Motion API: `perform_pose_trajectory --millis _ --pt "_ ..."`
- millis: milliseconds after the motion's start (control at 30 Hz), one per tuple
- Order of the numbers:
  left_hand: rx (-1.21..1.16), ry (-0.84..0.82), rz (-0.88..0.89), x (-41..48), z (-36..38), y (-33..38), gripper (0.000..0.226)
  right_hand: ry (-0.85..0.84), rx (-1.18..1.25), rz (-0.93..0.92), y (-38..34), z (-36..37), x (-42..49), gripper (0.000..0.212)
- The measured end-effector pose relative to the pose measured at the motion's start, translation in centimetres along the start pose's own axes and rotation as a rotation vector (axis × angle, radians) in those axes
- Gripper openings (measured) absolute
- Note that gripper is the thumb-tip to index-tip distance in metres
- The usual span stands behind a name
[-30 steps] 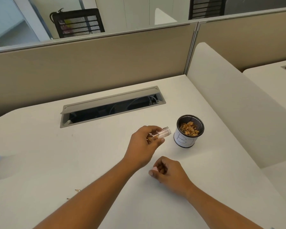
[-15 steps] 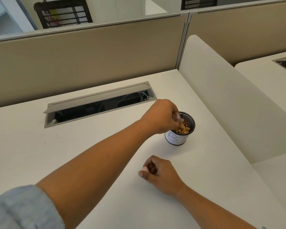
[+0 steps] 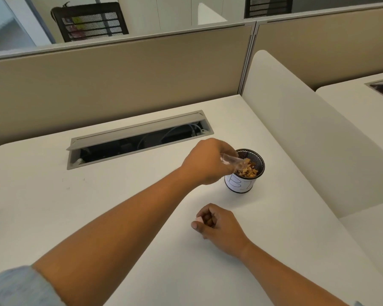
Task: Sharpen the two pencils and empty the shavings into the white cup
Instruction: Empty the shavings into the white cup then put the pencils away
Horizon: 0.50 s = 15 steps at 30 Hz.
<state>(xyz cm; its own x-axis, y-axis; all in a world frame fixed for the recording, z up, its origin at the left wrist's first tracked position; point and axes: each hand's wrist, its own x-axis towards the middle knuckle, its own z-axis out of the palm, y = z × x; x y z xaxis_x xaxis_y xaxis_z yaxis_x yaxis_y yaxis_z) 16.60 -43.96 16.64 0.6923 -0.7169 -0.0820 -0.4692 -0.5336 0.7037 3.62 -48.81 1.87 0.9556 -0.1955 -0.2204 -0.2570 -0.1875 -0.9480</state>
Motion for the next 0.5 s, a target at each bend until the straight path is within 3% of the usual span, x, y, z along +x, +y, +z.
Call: perform_pose_trajectory --millis 100,333,500 --pt "-0.067 0.026 -0.030 -3.5 -1.0 -1.1 0.033 0.012 0.137 0.051 -0.9 -0.1 -0.4 0.014" --pt "-0.371 0.173 -0.215 -15.1 -3.2 -5.1 0.030 0.000 0.194 0.062 -3.7 1.7 -4.6 0.022" --pt "-0.527 0.271 -0.302 -23.8 -3.2 -8.0 0.028 -0.100 0.318 0.058 -7.2 4.2 -8.4 0.026"
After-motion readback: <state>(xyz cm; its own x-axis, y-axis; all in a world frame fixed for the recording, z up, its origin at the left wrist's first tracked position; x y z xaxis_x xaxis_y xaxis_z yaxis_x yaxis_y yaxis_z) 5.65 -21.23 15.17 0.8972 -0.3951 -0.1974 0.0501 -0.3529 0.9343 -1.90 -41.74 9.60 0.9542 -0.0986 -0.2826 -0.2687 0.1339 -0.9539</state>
